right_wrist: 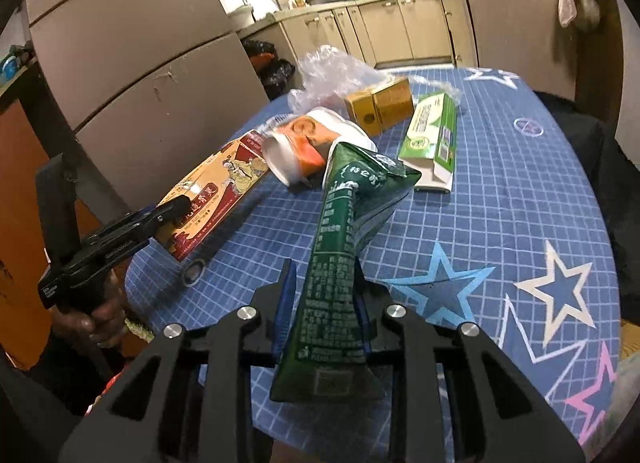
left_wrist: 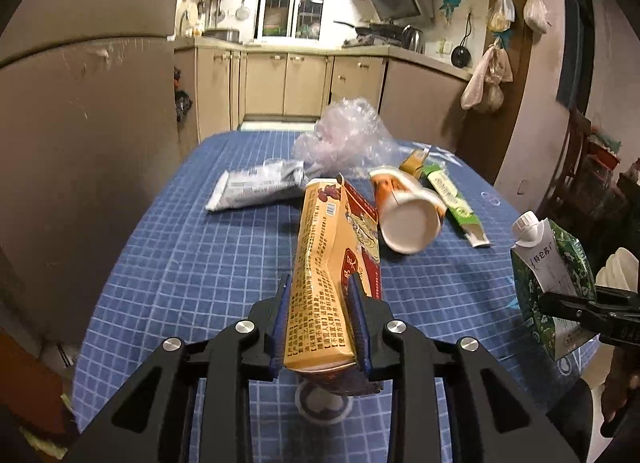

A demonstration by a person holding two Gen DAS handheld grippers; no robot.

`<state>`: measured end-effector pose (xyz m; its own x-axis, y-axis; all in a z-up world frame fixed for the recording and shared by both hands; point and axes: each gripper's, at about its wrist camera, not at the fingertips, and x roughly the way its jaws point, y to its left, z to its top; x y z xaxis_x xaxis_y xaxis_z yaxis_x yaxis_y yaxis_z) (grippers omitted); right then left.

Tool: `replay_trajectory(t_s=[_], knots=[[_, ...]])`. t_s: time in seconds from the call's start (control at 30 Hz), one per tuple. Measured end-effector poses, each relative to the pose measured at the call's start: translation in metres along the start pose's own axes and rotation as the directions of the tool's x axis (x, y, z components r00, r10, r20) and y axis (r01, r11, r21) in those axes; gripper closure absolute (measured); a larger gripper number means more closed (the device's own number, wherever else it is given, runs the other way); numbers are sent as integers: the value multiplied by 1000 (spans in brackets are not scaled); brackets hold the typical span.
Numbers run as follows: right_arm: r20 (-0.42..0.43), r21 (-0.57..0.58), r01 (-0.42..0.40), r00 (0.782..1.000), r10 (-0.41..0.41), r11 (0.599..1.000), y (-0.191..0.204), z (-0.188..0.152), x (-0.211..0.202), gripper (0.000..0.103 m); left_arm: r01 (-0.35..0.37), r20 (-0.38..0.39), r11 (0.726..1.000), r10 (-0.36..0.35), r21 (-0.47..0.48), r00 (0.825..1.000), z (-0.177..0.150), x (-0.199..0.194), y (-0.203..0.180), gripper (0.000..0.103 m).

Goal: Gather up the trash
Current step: 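Lift the biscuit box and green tube and carry both to the bucket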

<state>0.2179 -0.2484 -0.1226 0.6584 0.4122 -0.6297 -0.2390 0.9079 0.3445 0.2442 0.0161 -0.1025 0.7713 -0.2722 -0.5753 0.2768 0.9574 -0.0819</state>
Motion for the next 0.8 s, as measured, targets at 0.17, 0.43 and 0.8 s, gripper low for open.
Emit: replay_trajectory(t_s=[0.17, 0.43, 0.8], knots=[[39, -13, 13, 999, -13, 1000, 9, -2, -16, 78, -16, 28, 1000, 16, 21, 999, 8, -18, -13, 74], [84, -16, 45, 996, -43, 999, 11, -8, -41, 79, -13, 58, 996, 8, 91, 998, 15, -36, -52, 74], [178, -14, 124, 977, -119, 992, 6, -11, -88, 79, -20, 100, 988, 5, 150, 995, 27, -48, -87, 74]])
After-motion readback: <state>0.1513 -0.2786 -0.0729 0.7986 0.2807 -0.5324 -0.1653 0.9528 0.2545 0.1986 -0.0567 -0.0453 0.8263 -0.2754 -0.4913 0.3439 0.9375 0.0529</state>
